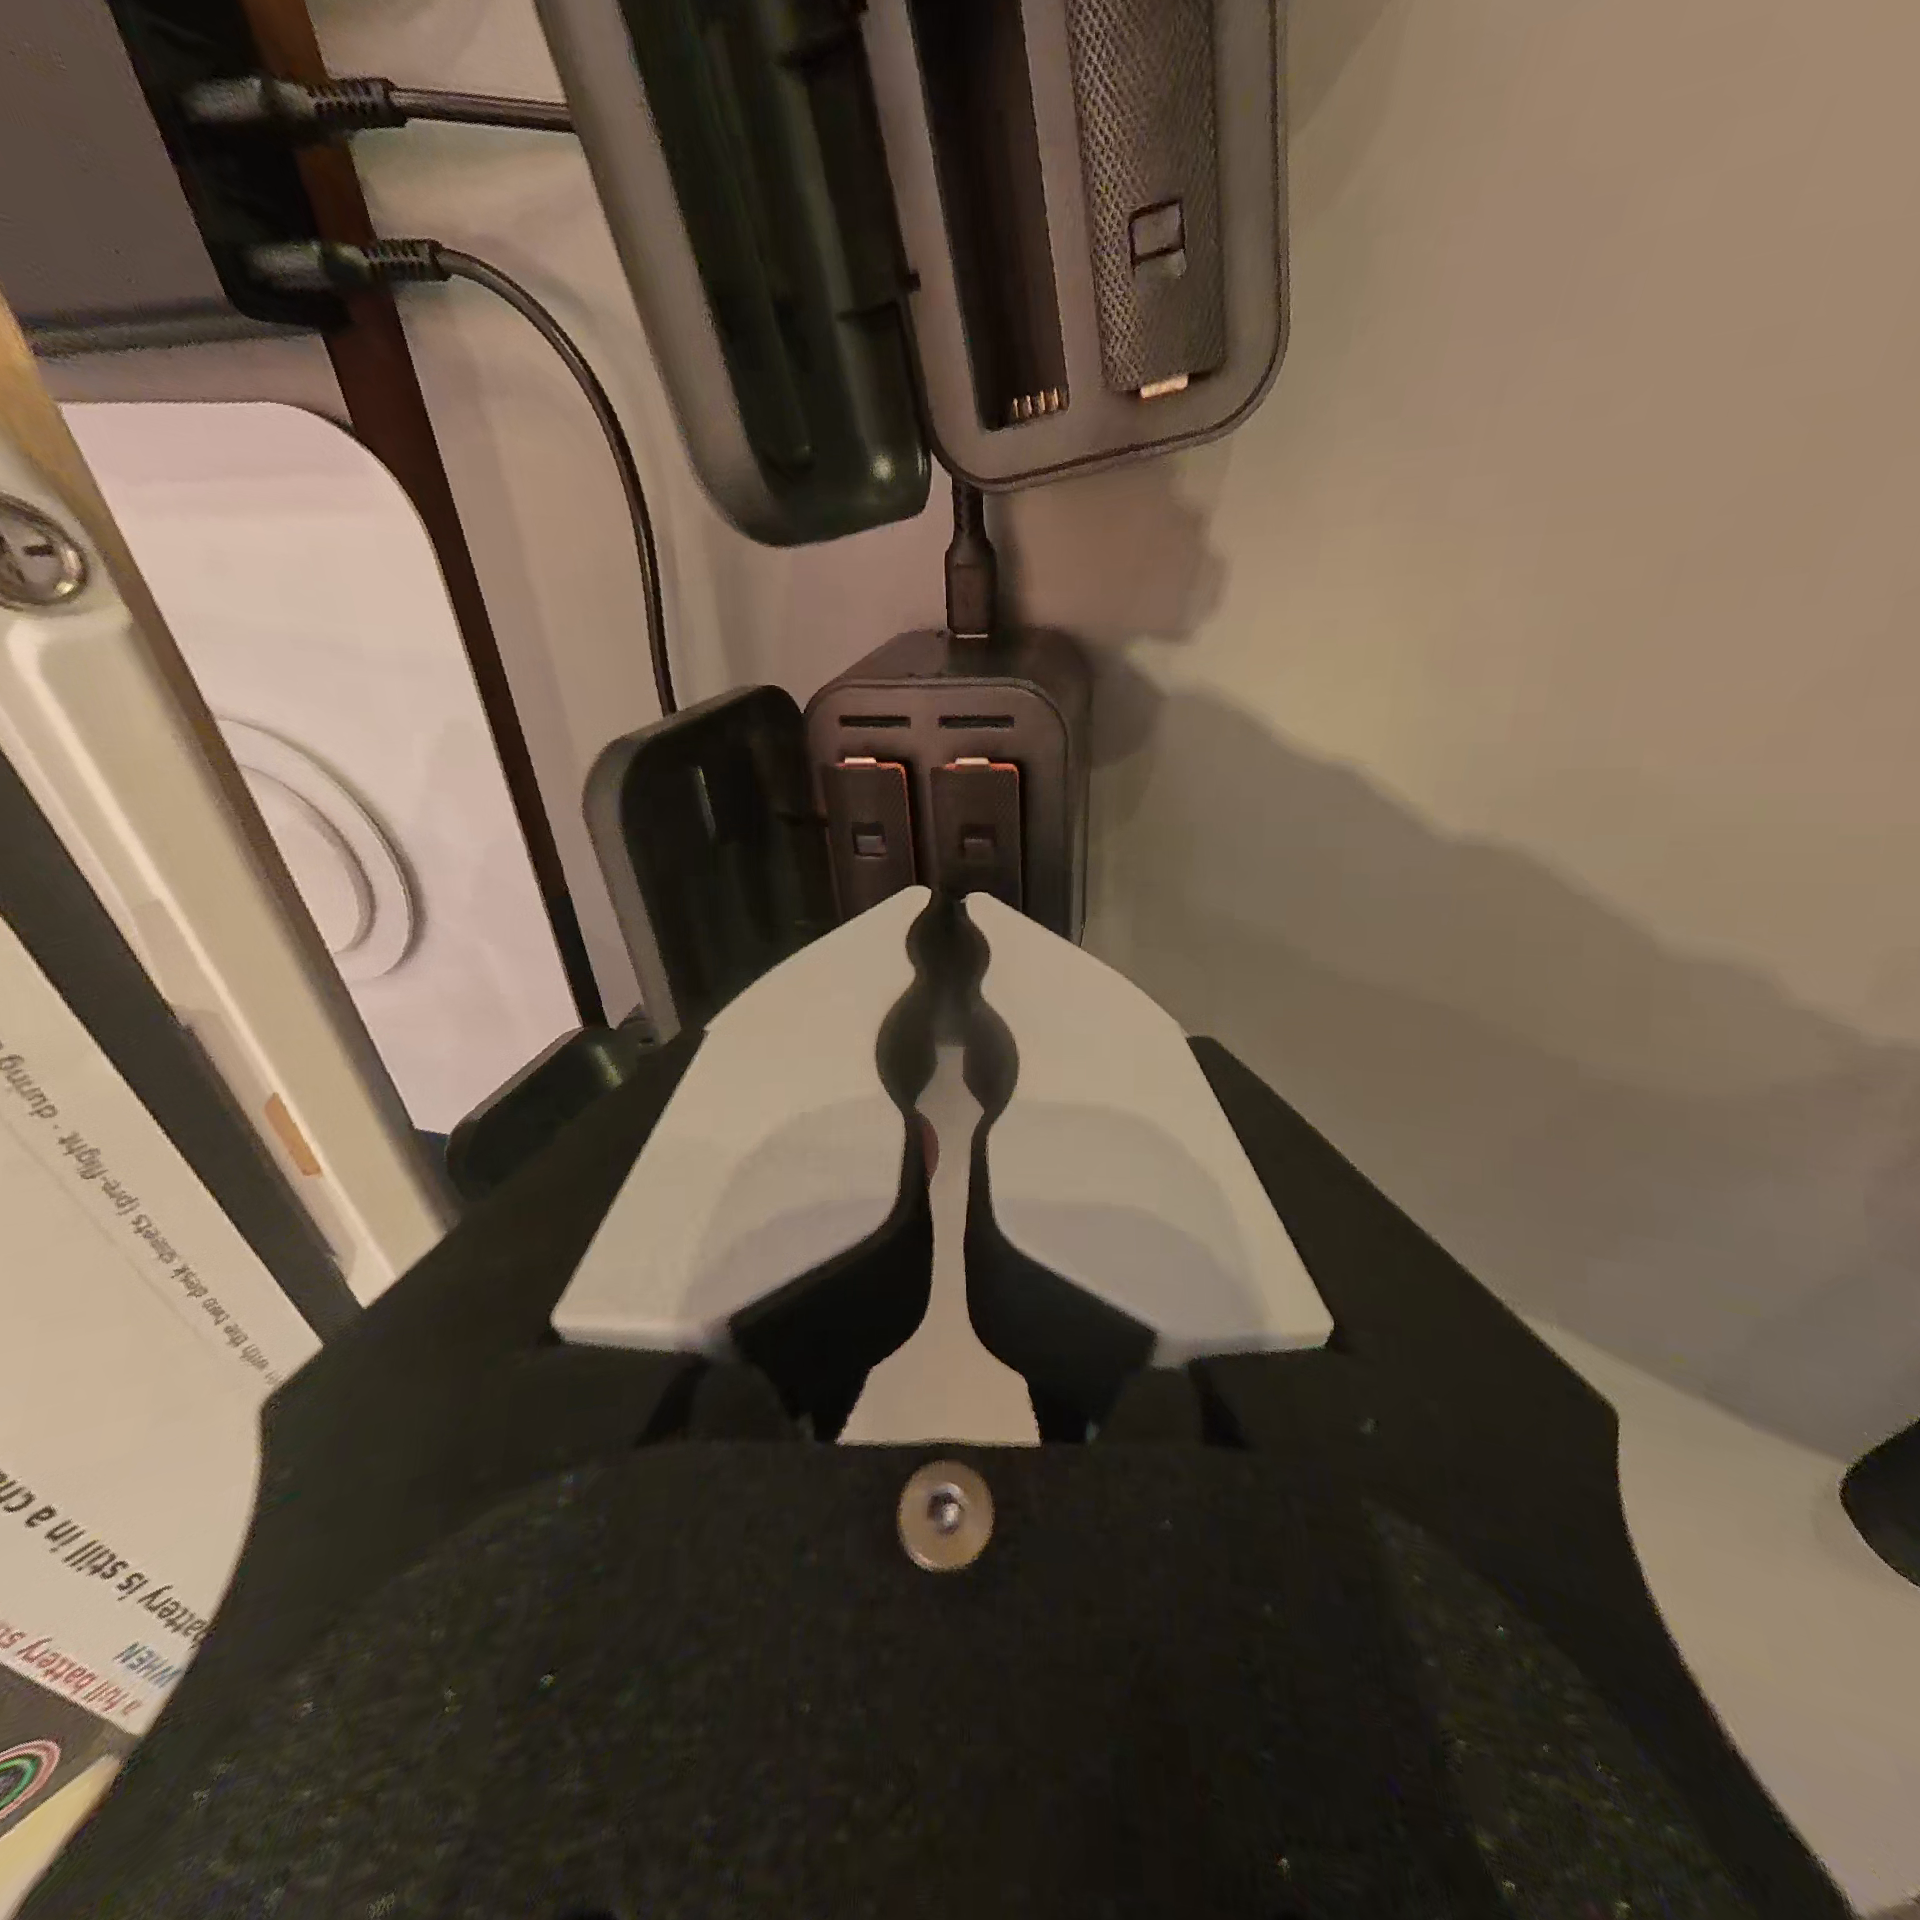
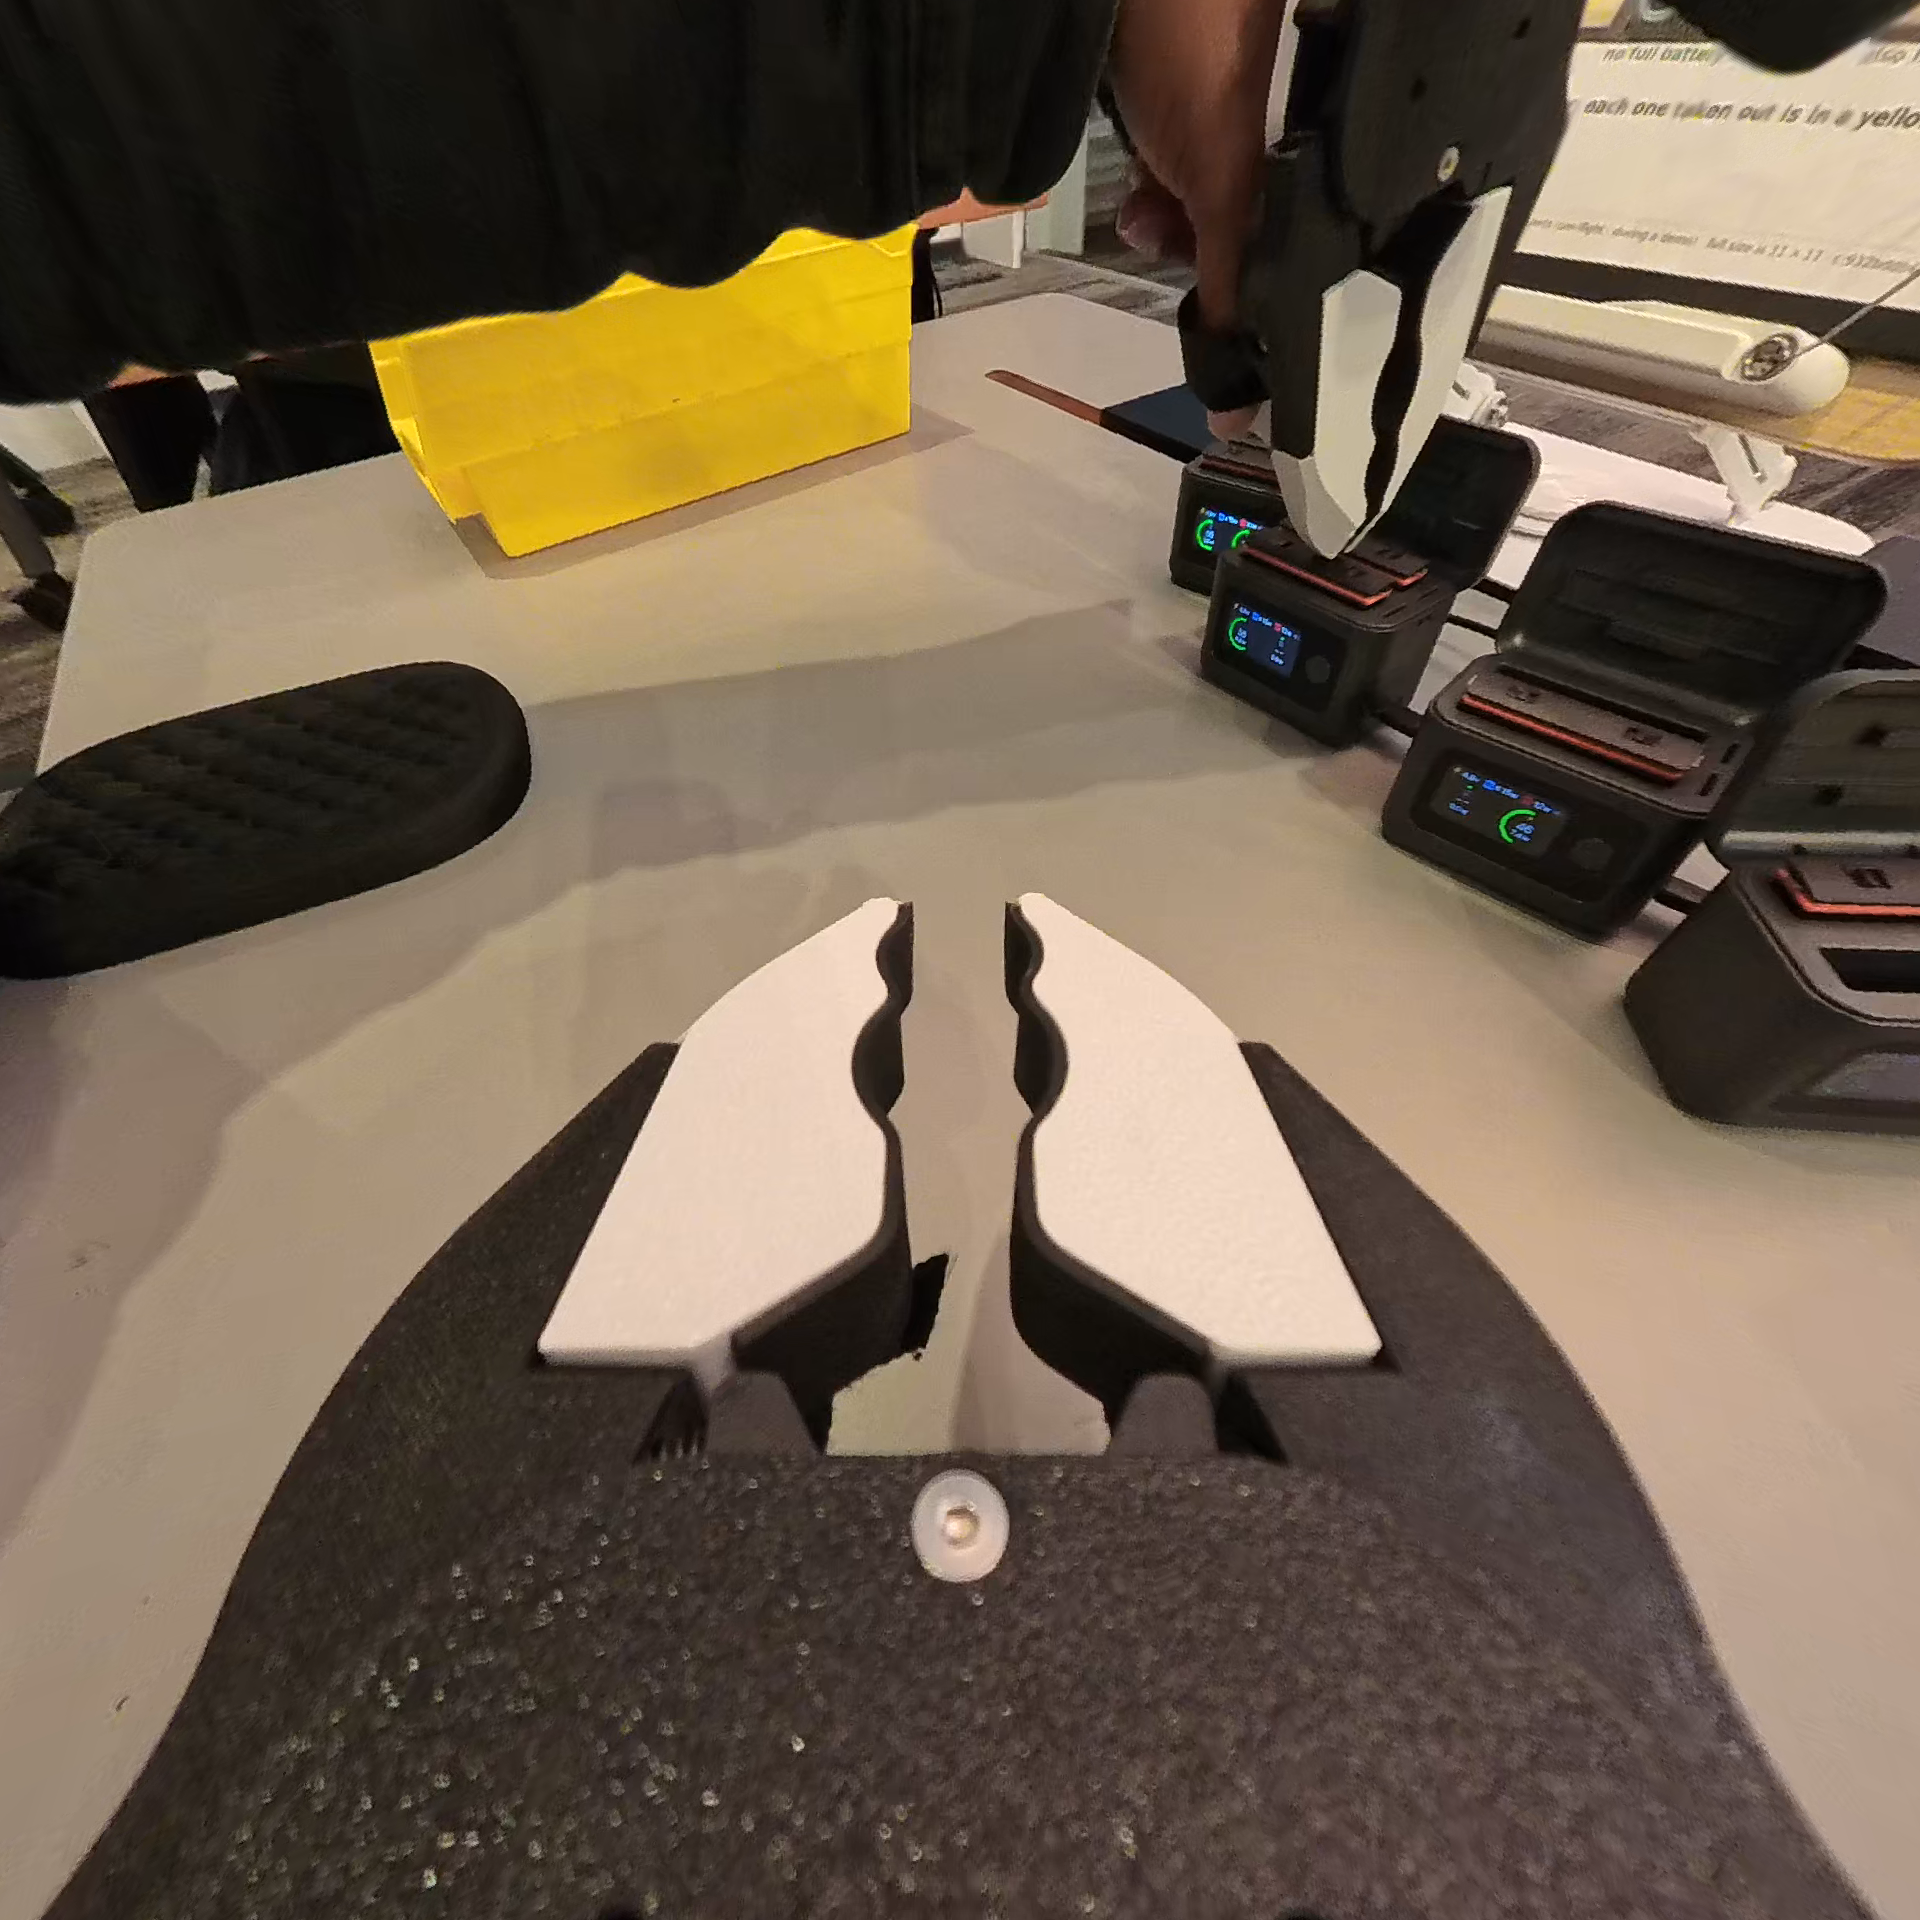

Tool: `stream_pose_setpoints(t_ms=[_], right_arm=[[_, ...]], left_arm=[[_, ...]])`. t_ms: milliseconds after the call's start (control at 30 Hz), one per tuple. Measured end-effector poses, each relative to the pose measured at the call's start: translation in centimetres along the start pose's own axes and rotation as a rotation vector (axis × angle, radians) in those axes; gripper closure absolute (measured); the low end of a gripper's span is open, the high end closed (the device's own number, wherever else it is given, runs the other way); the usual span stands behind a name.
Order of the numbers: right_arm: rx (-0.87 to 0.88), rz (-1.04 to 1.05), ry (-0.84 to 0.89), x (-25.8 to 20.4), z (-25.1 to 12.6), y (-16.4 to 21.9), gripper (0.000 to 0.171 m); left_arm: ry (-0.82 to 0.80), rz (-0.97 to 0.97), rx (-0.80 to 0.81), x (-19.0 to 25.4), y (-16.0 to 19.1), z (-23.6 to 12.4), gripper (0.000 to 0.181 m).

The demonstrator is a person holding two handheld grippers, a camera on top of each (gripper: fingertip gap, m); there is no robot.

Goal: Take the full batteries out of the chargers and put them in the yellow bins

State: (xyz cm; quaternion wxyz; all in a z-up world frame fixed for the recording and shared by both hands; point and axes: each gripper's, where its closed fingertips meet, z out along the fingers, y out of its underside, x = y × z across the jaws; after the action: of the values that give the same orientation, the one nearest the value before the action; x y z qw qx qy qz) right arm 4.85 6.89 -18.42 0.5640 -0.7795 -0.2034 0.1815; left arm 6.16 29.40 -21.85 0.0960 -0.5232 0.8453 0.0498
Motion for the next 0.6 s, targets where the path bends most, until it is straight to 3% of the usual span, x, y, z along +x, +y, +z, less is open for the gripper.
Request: stream_pose_setpoints(t_ms=[333, 467, 600], right_arm=[[-0.006, 0.003, 0.015, 0.4, 0.0, 0.2, 0.155], [0.001, 0.015, 0.012, 0.5, -0.1, 0.1, 0.155], [-0.009, 0.011, 0.010, 0.5, 0.0, 0.3, 0.155]], left_arm=[[-0.070, 0.088, 0.020, -0.1, 0.0, -0.1, 0.181], [-0.100, -0.004, 0.167, -1.3, -0.5, -0.7, 0.181], [-0.112, -0.032, 0.145, -2.1, 0.8, -0.1, 0.181]])
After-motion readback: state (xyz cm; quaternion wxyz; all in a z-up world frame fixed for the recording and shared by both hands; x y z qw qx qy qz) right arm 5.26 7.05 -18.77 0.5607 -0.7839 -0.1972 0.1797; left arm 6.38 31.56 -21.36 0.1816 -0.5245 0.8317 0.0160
